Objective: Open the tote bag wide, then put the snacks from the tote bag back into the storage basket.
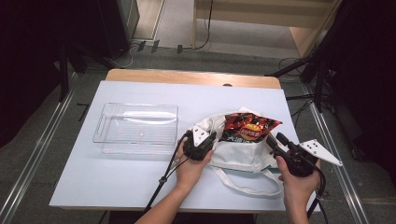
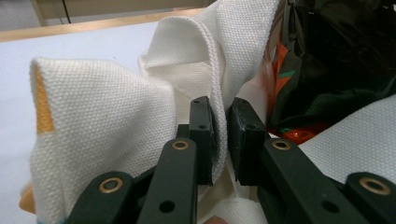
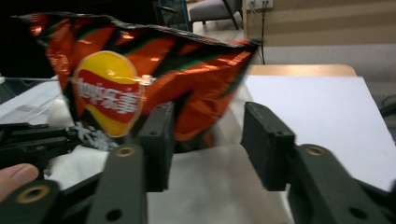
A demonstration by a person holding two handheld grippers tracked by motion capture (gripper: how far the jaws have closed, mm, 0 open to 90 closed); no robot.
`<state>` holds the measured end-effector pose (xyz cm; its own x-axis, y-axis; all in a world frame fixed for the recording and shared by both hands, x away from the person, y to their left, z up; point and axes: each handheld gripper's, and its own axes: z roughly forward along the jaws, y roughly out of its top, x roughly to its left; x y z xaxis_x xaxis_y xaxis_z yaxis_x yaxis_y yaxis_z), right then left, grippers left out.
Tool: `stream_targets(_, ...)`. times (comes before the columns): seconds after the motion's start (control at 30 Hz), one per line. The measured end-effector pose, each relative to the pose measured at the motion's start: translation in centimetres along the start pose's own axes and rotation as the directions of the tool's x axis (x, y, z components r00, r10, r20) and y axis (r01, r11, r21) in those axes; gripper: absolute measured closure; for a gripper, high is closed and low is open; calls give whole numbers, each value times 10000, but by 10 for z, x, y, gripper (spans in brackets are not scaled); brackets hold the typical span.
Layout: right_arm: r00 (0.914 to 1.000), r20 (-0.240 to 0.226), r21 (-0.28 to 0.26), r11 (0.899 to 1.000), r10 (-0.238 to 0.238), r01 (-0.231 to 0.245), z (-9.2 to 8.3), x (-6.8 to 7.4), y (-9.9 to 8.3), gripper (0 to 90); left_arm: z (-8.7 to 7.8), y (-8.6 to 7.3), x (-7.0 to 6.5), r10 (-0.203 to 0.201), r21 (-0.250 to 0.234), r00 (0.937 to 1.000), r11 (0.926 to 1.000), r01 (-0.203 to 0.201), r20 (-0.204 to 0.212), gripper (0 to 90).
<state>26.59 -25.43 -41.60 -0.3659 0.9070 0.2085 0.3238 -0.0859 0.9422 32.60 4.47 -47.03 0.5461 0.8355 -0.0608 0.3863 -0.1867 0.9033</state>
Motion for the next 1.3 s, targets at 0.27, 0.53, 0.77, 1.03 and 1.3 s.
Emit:
stream_targets(0.27,9982,-494,155,9993,347,-340,14,17,5,293,0,0,0,19,-12,10000,10000,-19,11,818)
stream_targets(0.53,9982,65,454,9972,591,-594,32,21,3,205,0,0,0,25,-85,10000,10000,-25,-9,817)
stream_targets(0.77,9980,-47,741,9953,629,-624,40,22,0,180,-1,-1,0,-22,-151,10000,9999,22,44,813)
stream_targets(1.03,9990,-446,14,10000,52,-51,34,33,1,548,-2,-1,0,-55,-208,9999,9998,57,117,806)
stream_targets(1.3,9981,-546,-501,9984,-300,273,26,42,3,762,-4,-1,0,10,-352,9999,9994,-6,110,788)
